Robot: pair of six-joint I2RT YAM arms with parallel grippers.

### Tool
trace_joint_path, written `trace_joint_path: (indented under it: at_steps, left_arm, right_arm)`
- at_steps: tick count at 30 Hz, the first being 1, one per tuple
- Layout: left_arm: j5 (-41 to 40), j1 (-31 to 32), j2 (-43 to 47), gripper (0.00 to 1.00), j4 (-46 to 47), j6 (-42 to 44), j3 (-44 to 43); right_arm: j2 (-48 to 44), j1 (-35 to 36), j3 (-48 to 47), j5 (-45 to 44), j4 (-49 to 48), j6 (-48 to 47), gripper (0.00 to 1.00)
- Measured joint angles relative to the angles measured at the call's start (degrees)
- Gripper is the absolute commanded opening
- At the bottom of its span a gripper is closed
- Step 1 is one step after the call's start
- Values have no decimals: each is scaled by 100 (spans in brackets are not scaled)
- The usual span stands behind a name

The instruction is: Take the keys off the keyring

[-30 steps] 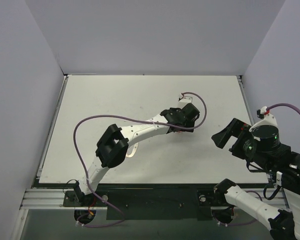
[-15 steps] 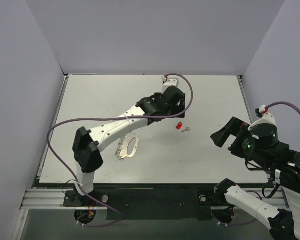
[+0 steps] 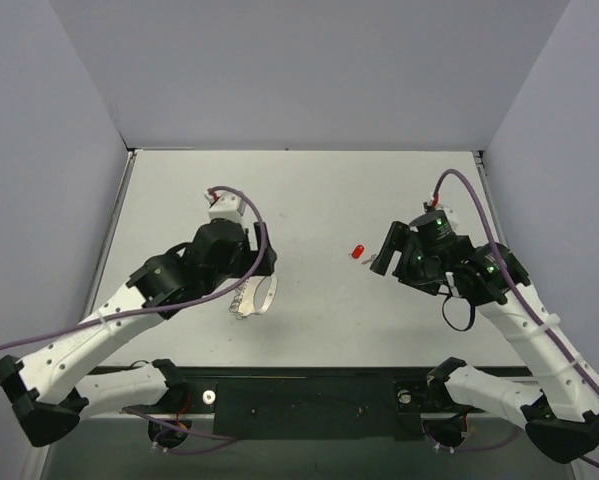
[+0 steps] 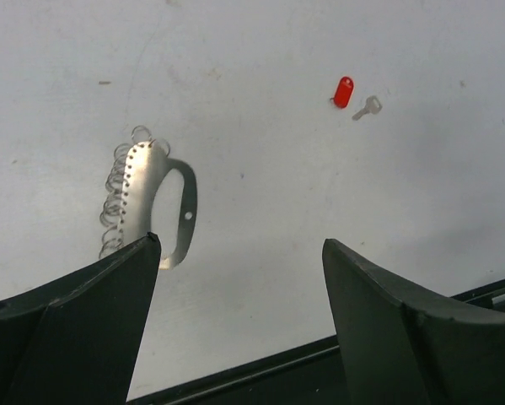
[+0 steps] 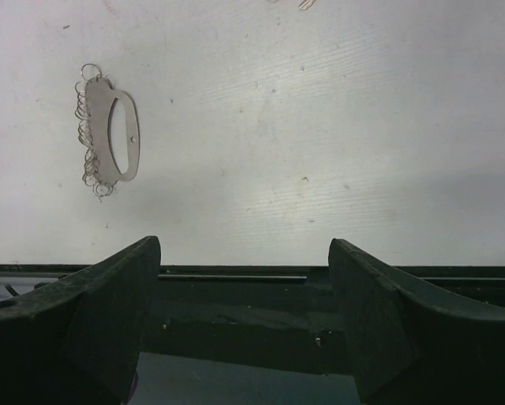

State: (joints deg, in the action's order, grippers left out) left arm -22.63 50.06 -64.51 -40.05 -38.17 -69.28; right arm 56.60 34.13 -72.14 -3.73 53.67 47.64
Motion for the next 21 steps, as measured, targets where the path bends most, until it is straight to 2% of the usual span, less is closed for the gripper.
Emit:
trace_joint_path:
  at_steps: [5, 11, 20, 21]
  left_arm:
    - [42, -59, 1360, 88, -326, 111, 914]
    - [28, -74, 2682, 88, -667, 247, 1663]
    - [-120, -74, 3539, 88, -946, 269, 2079]
    - [-157, -74, 3606, 88, -944, 269, 2085]
  right_arm:
    - [553, 284, 219, 168, -555, 79, 76]
    - [1834, 1012, 120, 343, -1226, 114, 76]
    - [3976, 1508, -833, 966, -1954, 55, 73]
    - [4172, 1508, -962, 1036, -2006, 52, 67]
